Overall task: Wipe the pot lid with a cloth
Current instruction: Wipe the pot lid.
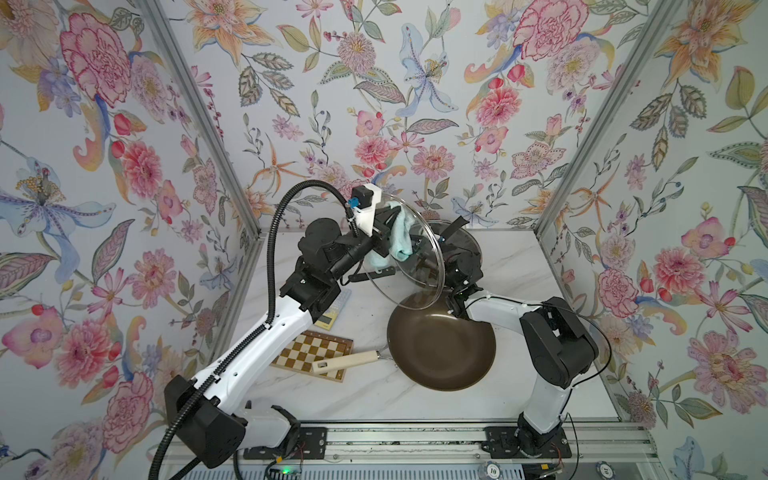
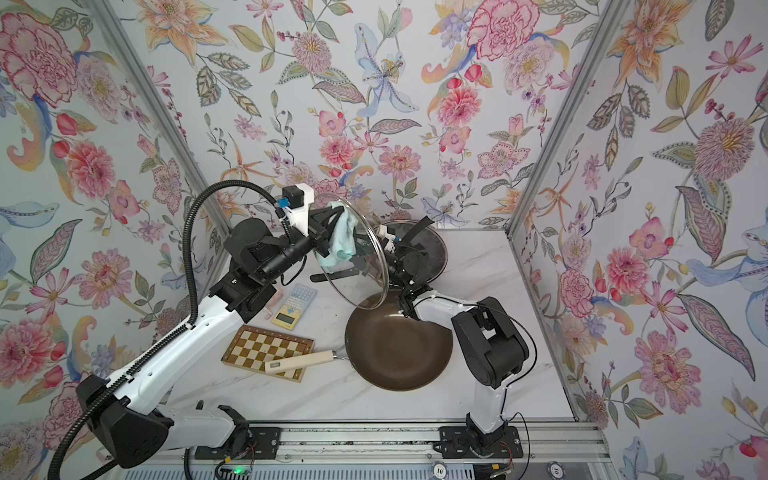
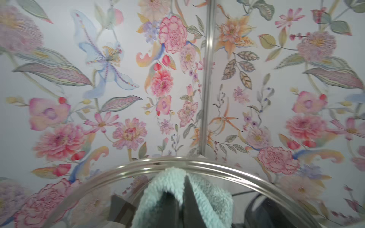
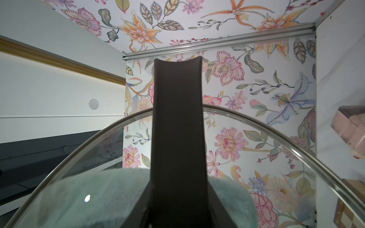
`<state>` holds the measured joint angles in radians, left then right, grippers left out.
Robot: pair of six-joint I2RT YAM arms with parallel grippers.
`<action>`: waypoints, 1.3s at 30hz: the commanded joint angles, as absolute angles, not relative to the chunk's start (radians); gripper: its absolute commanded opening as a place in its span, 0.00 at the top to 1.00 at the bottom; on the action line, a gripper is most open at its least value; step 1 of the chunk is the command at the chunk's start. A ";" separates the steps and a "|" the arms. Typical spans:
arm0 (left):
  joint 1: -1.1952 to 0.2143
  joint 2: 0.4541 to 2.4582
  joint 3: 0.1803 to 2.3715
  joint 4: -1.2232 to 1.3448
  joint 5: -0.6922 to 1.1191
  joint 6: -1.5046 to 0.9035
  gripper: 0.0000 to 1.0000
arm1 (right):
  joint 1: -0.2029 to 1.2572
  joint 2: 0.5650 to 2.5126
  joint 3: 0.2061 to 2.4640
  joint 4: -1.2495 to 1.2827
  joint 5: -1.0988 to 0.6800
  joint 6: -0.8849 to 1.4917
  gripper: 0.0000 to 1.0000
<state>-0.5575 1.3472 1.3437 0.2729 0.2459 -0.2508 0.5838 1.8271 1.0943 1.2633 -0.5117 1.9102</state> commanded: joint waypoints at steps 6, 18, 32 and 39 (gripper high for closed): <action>-0.441 1.394 1.170 0.437 -0.019 -0.330 1.00 | 0.604 1.737 1.161 1.524 -0.500 1.976 0.96; -0.709 1.306 0.970 0.451 0.131 -0.389 1.00 | 0.552 1.852 1.352 1.571 -0.464 2.052 0.97; -0.762 1.359 1.377 0.402 0.039 -0.214 1.00 | 0.579 1.945 1.318 1.586 -0.474 2.092 0.97; -0.669 1.335 1.180 0.368 -0.217 -0.267 1.00 | 0.594 1.877 1.285 1.583 -0.463 2.069 0.97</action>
